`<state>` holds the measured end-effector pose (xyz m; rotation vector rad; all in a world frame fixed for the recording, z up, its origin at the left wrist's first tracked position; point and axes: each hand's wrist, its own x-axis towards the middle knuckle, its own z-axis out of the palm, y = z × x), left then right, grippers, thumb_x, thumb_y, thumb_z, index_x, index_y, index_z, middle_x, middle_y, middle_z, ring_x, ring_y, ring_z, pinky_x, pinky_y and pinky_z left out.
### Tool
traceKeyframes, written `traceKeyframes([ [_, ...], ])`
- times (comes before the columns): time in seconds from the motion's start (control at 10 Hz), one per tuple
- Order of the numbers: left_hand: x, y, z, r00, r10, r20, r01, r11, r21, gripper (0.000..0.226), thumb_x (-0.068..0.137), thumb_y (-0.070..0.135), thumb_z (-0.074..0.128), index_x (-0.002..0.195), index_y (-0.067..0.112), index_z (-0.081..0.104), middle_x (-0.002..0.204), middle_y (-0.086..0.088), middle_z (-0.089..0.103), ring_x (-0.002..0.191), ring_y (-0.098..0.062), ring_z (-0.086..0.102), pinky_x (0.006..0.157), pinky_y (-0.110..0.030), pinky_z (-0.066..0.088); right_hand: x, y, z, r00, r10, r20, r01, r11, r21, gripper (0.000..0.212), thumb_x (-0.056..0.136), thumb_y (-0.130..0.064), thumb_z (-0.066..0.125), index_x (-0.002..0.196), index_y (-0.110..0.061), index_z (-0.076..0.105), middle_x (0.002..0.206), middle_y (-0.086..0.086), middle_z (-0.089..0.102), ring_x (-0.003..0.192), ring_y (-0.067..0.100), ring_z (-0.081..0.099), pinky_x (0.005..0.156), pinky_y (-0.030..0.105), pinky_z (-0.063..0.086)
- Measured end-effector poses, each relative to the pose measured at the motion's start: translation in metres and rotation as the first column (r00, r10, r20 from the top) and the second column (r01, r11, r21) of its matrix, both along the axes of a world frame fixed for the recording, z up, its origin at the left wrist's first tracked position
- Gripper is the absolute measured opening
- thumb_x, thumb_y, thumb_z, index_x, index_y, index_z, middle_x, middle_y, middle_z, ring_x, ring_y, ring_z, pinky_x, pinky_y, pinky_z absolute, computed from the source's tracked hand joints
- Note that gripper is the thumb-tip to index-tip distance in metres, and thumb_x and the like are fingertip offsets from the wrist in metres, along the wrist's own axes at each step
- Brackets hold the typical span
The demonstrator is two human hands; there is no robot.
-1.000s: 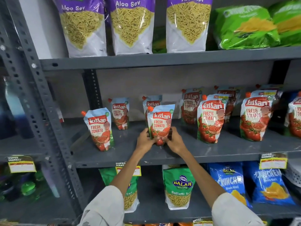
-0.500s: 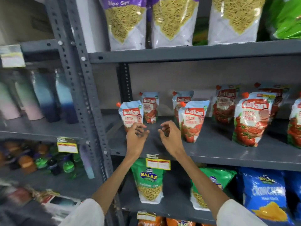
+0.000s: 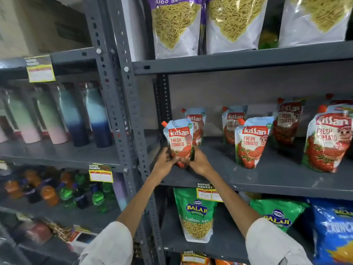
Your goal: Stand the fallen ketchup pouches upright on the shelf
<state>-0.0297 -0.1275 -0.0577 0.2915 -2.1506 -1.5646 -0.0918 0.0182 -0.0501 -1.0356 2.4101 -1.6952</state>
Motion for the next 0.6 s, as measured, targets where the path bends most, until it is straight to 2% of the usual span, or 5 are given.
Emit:
traceKeyframes([
  [0.1, -0.012, 0.013, -0.001, 0.999, -0.034, -0.030, 0.033, 0.999, -0.021, 0.048, 0.091, -0.004, 0.064, 0.136, -0.004, 0.044, 0.128, -0.026, 0.063, 0.104, -0.022, 0.062, 0.075, -0.010, 0.054, -0.011, 0.018, -0.004, 0.999, -0.048, -0.009, 0.048, 0.999, 0.009, 0.057, 0.081, -0.018, 0.076, 0.130, -0.010, 0.047, 0.122, 0.003, 0.064, 0.109, 0.014, 0.058, 0.090, 0.024, 0.041],
  [0.2, -0.023, 0.030, -0.003, 0.997, -0.062, -0.044, 0.060, 0.997, -0.043, 0.045, 0.090, -0.002, 0.066, 0.131, -0.002, 0.048, 0.126, -0.024, 0.066, 0.107, -0.026, 0.065, 0.081, -0.015, 0.054, -0.022, 0.036, -0.007, 0.994, -0.109, -0.008, 0.109, 0.993, 0.032, 0.057, 0.081, -0.018, 0.077, 0.127, -0.006, 0.046, 0.119, 0.005, 0.065, 0.107, 0.017, 0.059, 0.087, 0.028, 0.043],
  [0.3, -0.031, 0.034, -0.003, 0.995, -0.088, -0.045, 0.087, 0.996, -0.028, 0.046, 0.090, 0.000, 0.067, 0.132, -0.002, 0.049, 0.127, -0.023, 0.066, 0.116, -0.033, 0.065, 0.097, -0.034, 0.053, -0.026, 0.040, -0.009, 0.991, -0.129, -0.024, 0.130, 0.991, 0.040, 0.055, 0.082, -0.018, 0.075, 0.127, -0.006, 0.046, 0.121, 0.007, 0.065, 0.107, 0.017, 0.059, 0.087, 0.028, 0.043],
  [0.5, -0.031, 0.033, -0.003, 0.996, -0.078, -0.031, 0.077, 0.996, -0.050, 0.045, 0.090, 0.002, 0.068, 0.131, 0.001, 0.052, 0.126, -0.021, 0.067, 0.113, -0.029, 0.066, 0.085, -0.018, 0.052, -0.024, 0.042, -0.009, 0.991, -0.133, -0.019, 0.133, 0.990, 0.045, 0.055, 0.083, -0.020, 0.075, 0.127, -0.006, 0.045, 0.124, 0.009, 0.065, 0.112, 0.022, 0.061, 0.088, 0.027, 0.044],
  [0.6, -0.022, 0.040, -0.006, 0.999, -0.052, -0.016, 0.050, 0.996, -0.074, 0.048, 0.090, 0.009, 0.070, 0.134, 0.003, 0.051, 0.124, -0.016, 0.068, 0.113, -0.028, 0.066, 0.084, -0.017, 0.051, -0.018, 0.045, -0.008, 0.991, -0.126, -0.036, 0.127, 0.991, 0.051, 0.059, 0.082, -0.027, 0.076, 0.127, -0.007, 0.044, 0.123, 0.008, 0.067, 0.111, 0.022, 0.063, 0.084, 0.025, 0.044],
])
